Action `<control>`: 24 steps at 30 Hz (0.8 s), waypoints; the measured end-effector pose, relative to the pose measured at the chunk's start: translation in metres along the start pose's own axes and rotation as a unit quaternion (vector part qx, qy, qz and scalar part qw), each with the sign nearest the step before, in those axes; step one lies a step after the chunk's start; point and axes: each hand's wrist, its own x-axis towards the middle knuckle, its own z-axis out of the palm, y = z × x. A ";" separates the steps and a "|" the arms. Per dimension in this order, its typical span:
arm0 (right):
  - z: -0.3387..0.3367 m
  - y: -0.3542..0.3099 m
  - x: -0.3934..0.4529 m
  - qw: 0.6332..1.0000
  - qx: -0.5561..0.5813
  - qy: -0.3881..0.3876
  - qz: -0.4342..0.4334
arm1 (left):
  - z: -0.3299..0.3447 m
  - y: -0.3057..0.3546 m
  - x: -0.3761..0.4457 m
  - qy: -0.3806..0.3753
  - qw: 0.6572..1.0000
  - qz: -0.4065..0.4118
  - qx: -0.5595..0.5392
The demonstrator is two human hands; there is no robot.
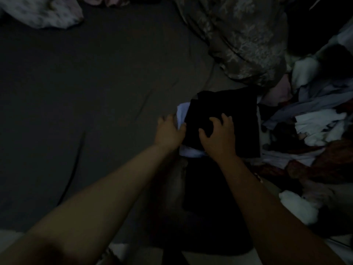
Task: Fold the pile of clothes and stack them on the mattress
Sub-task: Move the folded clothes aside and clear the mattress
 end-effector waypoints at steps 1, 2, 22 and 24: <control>0.003 -0.015 -0.008 1.000 -0.001 -0.016 -0.007 | -0.021 -0.008 -0.007 0.010 1.000 -0.004 0.000; 0.005 -0.032 -0.017 0.999 0.002 -0.029 -0.012 | -0.043 -0.019 -0.015 0.014 1.000 -0.012 0.002; 0.112 -0.486 -0.273 0.968 0.185 -0.081 -0.148 | -0.529 -0.319 -0.227 0.155 0.981 -0.040 -0.108; 0.120 -0.505 -0.265 0.969 0.180 -0.075 -0.153 | -0.561 -0.336 -0.218 0.170 0.978 -0.054 -0.110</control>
